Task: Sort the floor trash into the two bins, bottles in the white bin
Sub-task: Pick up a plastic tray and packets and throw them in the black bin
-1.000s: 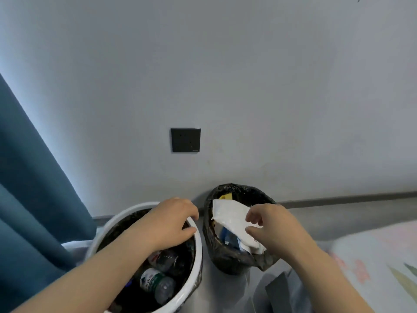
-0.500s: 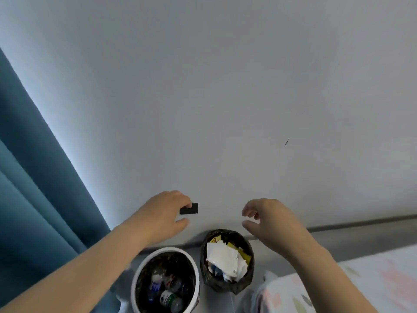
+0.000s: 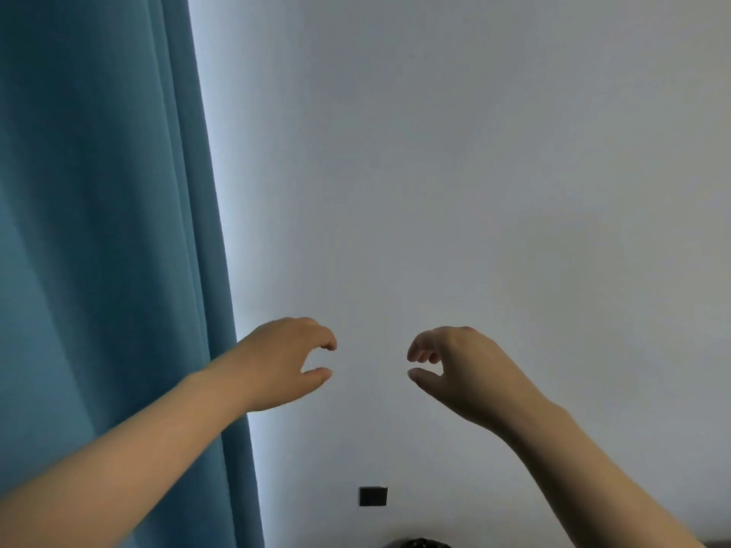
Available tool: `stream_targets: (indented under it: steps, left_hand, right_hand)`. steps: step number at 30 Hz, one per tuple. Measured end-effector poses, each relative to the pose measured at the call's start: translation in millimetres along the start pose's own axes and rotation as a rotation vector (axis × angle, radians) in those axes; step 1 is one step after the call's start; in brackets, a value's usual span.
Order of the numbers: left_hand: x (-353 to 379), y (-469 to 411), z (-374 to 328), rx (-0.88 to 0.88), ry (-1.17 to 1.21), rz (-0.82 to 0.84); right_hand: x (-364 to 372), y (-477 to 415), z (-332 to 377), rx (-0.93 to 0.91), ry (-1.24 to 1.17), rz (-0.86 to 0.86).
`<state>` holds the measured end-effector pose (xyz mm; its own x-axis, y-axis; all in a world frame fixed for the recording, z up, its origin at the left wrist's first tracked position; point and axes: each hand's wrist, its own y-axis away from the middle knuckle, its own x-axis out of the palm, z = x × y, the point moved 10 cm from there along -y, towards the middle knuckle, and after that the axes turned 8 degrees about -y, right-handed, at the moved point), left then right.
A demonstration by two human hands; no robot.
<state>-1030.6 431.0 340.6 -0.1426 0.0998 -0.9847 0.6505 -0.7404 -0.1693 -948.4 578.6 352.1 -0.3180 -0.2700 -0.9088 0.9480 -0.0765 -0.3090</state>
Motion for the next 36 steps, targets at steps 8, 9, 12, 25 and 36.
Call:
stream_targets:
  steps: [8,9,12,25,36]
  left_hand:
    - [-87.5,41.8,35.6,-0.167,-0.087,-0.115]
    - [-92.9,45.3,39.2,-0.189,-0.093,-0.129]
    - [-105.2,53.3,50.6,-0.275,-0.095,-0.171]
    - [-104.3,127.8,71.4,-0.805,-0.234,-0.207]
    - [-133.8,303.7,0.3,-1.228,-0.451,-0.13]
  right_hand:
    - [-50.9,-36.9,80.3,-0.259,-0.008,-0.075]
    - [-52.7,-41.7,87.0,-0.293,-0.017,-0.073]
    - [-54.3,-58.7,103.0,-0.404,-0.049,-0.068]
    - [-5.5,-104.2,184.3,-0.909,-0.187,0.134]
    - [10.4,11.7,318.3,-1.359,-0.332,0.286]
